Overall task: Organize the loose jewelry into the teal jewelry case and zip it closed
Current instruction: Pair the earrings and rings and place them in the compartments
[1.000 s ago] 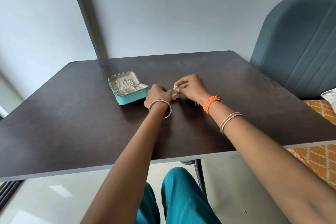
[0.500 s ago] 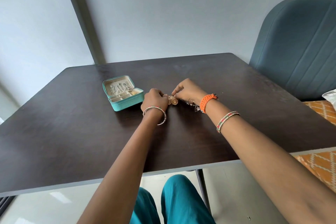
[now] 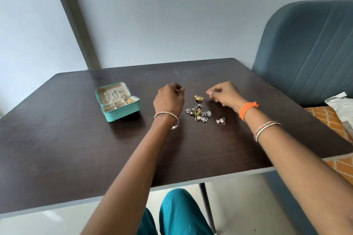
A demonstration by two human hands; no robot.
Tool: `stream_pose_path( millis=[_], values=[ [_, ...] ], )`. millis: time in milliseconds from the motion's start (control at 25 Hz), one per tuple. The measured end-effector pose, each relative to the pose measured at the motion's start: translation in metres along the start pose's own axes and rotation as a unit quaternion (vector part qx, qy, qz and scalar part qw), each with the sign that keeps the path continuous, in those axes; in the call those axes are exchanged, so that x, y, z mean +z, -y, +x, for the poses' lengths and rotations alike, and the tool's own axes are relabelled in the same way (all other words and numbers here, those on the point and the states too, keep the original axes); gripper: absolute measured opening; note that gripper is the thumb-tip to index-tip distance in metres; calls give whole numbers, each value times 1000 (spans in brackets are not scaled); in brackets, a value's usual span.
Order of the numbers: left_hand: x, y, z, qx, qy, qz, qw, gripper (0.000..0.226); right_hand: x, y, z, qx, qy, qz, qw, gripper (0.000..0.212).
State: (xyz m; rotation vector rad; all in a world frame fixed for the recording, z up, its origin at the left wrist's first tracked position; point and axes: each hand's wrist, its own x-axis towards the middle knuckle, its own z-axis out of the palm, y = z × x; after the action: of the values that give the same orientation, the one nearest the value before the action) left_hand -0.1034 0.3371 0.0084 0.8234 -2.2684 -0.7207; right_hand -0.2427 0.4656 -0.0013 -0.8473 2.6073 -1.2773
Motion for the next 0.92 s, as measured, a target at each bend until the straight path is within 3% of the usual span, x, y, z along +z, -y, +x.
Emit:
stream_pose_path(
  millis=[200, 320, 480, 600, 720, 800, 920],
  values=[
    [24, -3, 18, 105, 153, 62, 981, 24, 11, -16, 2, -59, 7, -10, 998, 17],
    [26, -5, 25, 132, 144, 72, 978, 19, 10, -13, -4, -77, 19, -36, 996, 17],
    [30, -3, 27, 100, 140, 36, 984, 20, 15, -2, -8, -110, -15, -157, 981, 18],
    [28, 1, 22, 118, 137, 4, 984, 14, 13, -4, -8, -97, -23, -69, 993, 13],
    [17, -3, 15, 154, 125, -32, 980, 14, 9, 4, -18, -97, 30, 80, 992, 12],
    [8, -5, 6, 145, 114, -112, 976, 10, 8, 14, -31, -94, 63, 147, 983, 12],
    [-5, -4, -10, 73, 139, -283, 946, 10, 6, 29, -49, -64, 60, 264, 961, 8]
  ],
)
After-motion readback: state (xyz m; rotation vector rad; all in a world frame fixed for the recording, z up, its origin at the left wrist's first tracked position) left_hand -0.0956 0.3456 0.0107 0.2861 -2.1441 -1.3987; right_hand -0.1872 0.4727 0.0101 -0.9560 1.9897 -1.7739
